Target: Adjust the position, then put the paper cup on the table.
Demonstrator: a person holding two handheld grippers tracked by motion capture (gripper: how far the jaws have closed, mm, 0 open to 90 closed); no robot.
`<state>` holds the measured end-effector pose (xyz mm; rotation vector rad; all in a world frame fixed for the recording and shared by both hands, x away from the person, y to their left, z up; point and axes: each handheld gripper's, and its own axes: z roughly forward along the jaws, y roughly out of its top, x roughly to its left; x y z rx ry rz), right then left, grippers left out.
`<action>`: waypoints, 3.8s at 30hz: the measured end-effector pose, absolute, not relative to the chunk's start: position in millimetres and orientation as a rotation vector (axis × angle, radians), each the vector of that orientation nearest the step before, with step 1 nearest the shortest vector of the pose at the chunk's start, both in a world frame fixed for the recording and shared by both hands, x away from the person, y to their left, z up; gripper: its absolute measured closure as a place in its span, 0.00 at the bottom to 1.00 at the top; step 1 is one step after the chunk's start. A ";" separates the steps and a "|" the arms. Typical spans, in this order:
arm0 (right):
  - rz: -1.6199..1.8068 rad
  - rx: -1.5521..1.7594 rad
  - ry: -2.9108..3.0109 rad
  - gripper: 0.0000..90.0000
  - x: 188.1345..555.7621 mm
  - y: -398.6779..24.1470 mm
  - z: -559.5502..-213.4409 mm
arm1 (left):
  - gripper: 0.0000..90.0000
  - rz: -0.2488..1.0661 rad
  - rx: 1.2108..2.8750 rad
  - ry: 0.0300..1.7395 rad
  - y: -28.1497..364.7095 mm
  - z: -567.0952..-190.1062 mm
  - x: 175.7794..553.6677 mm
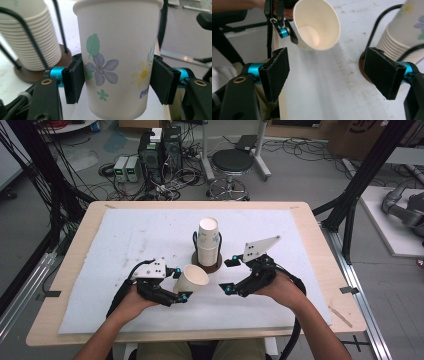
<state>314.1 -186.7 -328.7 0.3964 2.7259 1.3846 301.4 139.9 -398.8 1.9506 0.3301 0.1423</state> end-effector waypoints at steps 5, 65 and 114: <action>1.425 0.489 2.660 0.24 312.0 -201.2 -343.6 | 0.38 0.185 1.896 0.353 152.0 -403.3 299.5; 1.458 0.774 2.264 0.24 298.2 -266.8 -397.2 | 0.36 0.528 1.578 0.600 232.1 -424.0 311.0; 1.461 0.772 2.271 0.24 294.4 -268.7 -396.1 | 0.37 0.556 1.967 0.870 215.0 -450.0 332.7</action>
